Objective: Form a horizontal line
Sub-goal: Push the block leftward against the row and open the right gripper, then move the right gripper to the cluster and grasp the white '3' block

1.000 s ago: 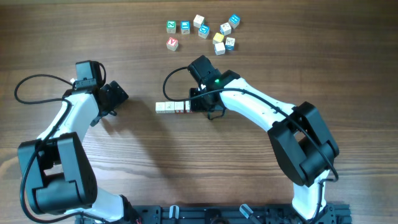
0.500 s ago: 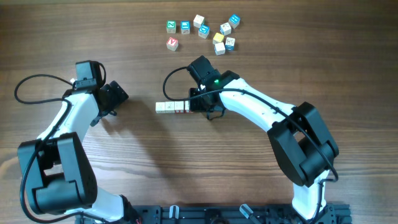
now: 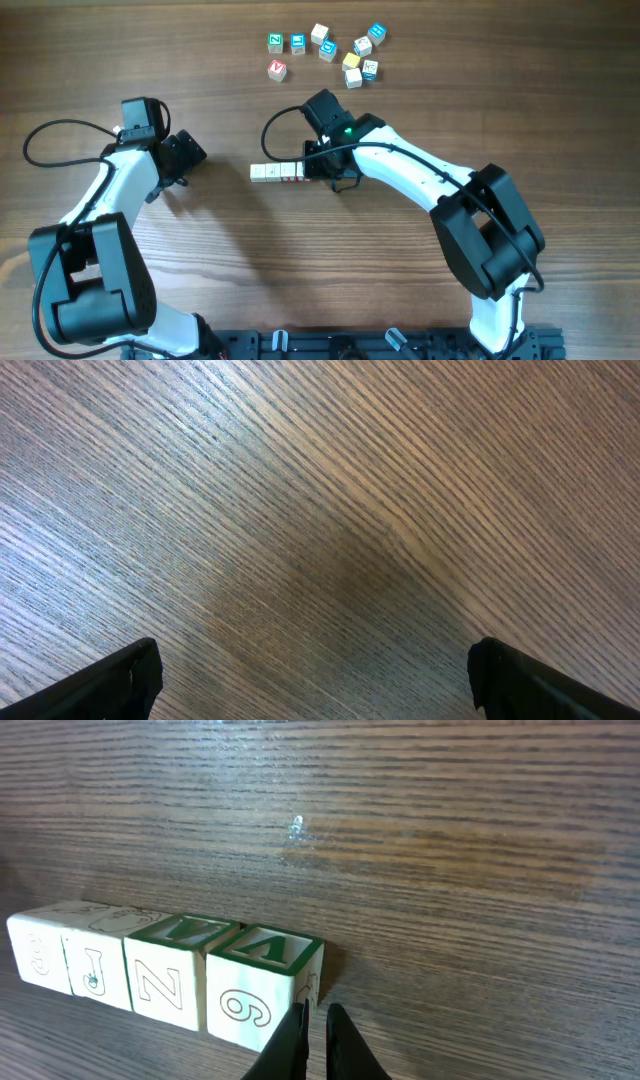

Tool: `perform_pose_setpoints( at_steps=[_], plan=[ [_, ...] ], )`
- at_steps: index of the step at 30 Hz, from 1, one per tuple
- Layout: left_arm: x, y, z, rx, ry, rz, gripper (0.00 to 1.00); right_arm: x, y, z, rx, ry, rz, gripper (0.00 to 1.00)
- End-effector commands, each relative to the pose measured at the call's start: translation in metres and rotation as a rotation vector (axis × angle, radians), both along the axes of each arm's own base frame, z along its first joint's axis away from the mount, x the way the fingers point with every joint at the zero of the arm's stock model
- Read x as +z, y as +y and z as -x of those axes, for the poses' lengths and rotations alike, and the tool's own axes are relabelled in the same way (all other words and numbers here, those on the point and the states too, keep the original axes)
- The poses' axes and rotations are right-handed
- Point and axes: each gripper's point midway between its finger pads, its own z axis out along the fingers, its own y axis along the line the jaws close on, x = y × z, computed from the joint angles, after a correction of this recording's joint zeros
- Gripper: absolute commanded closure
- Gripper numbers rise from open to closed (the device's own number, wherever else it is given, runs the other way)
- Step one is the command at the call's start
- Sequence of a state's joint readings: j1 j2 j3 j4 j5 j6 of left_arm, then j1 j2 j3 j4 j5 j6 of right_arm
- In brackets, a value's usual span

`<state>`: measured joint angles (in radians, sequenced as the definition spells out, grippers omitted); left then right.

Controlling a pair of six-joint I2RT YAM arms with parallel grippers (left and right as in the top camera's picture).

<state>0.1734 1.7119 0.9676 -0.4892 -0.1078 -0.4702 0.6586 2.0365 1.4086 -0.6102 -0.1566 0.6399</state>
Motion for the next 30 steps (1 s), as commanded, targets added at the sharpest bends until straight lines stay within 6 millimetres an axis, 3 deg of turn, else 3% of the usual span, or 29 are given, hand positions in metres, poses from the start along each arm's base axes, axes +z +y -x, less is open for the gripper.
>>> perform_pose_setpoints(
  at_steps=[1, 11, 17, 19, 24, 30],
  plan=[
    [-0.004, 0.003, 0.003, 0.017, 0.011, -0.001, 0.0, -0.003, 0.005, 0.005, 0.0, 0.011, -0.01, 0.91],
    [-0.004, 0.003, 0.003, 0.017, 0.011, -0.001, 0.0, -0.004, 0.004, 0.003, -0.001, -0.005, 0.007, 0.91],
    [-0.003, 0.003, 0.003, 0.017, 0.01, -0.001, 0.0, -0.009, -0.025, -0.003, -0.047, -0.054, 0.159, 0.91],
    [-0.003, 0.003, 0.003, 0.017, 0.01, -0.001, 0.0, -0.01, -0.035, -0.007, -0.063, -0.076, 0.21, 0.85],
    [-0.004, 0.003, 0.003, 0.017, 0.011, -0.001, 0.0, -0.01, -0.037, -0.009, -0.044, -0.09, 0.221, 0.75],
    [-0.003, 0.003, 0.003, 0.017, 0.01, -0.001, 0.0, -0.01, -0.04, -0.011, -0.054, -0.089, 0.225, 0.42]
  ],
)
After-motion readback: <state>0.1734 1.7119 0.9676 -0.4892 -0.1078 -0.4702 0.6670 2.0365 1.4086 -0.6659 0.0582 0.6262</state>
